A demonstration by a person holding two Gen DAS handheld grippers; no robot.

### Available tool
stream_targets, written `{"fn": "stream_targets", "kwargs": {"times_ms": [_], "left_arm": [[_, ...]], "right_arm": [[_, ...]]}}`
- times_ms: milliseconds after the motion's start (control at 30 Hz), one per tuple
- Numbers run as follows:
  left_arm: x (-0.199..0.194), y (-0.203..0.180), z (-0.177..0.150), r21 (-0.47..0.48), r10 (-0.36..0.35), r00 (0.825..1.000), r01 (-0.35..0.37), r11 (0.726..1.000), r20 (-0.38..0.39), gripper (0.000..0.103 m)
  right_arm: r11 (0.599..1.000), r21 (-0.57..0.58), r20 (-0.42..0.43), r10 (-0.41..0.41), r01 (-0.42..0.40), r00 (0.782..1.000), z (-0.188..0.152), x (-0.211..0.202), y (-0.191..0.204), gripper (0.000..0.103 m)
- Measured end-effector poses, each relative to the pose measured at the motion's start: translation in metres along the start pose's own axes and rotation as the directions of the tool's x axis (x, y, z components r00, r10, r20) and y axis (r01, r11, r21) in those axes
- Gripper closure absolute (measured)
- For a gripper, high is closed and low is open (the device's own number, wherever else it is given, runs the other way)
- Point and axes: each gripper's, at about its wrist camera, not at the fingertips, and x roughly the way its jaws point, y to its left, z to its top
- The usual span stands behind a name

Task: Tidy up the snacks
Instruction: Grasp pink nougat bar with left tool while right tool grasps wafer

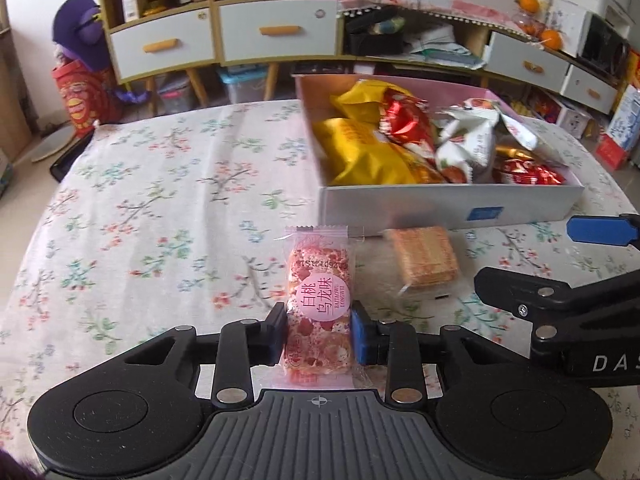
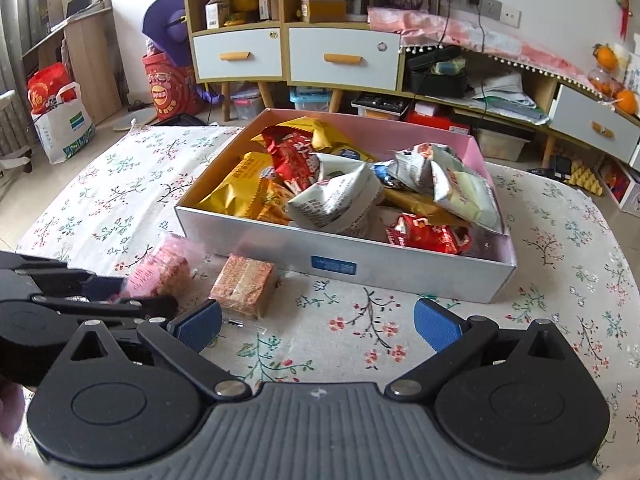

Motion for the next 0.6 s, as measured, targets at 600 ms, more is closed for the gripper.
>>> {"fn": "stream_targets", "kwargs": {"times_ms": [600], "left_arm": [[-0.011,0.037,-0.01,-0.029,0.052,0.998,-0.053,0.998,-0.032,0.073]], "right_arm": [[0.999,0.031,-0.035,0.017,-0.016,0.999,0.002,0.022,0.028,0.001]]}}
